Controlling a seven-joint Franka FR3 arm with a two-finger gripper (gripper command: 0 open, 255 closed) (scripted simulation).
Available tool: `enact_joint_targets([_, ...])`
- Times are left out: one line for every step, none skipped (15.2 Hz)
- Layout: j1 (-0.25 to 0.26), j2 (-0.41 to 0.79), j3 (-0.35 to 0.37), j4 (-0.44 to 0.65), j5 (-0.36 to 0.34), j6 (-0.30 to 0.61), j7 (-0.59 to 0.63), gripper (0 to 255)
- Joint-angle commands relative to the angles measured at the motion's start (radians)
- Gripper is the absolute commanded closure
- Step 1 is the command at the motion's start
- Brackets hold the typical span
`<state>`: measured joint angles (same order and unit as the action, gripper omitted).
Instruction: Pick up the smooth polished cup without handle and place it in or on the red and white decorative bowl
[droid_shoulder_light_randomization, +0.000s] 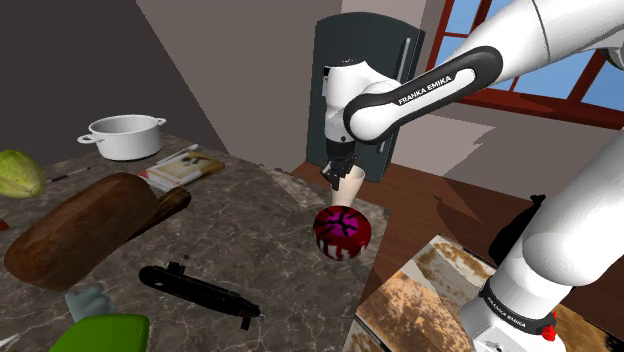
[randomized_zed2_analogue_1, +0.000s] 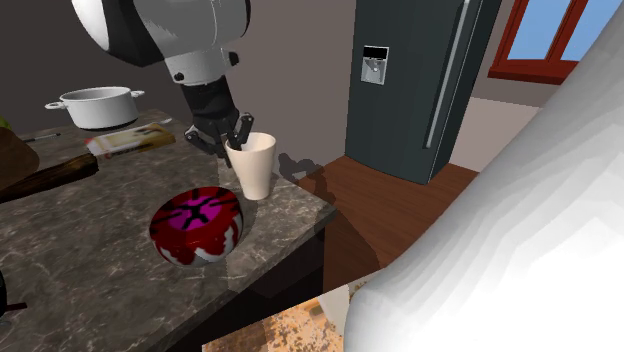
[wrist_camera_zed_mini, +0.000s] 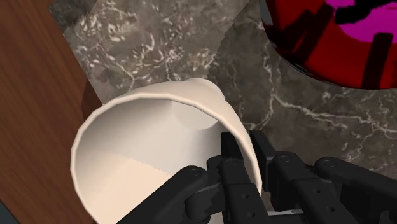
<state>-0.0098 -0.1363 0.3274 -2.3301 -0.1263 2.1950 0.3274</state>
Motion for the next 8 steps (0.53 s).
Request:
enact_joint_targets([0.0, -0.013, -0.003, 0.016, 0.007, -0.028, -0.011, 255])
enact_joint_targets([0.0, -0.02, -0.004, 0.024, 0.011, -0.041, -0.015, 255])
enact_joint_targets([0.001, -0.026, -0.005, 0.031, 0.014, -0.055, -0.019, 255])
enact_joint_targets([0.001, -0.033, -0.006, 0.039, 0.017, -0.068, -0.022, 255])
enact_joint_targets([0.001, -0.038, -0.006, 0.047, 0.02, -0.082, -0.026, 255])
enact_joint_targets([0.002, -0.044, -0.007, 0.056, 0.023, -0.095, -0.029, 255])
enact_joint_targets([0.002, -0.049, -0.008, 0.064, 0.025, -0.109, -0.033, 255])
enact_joint_targets([0.002, -0.055, -0.009, 0.073, 0.028, -0.122, -0.036, 255])
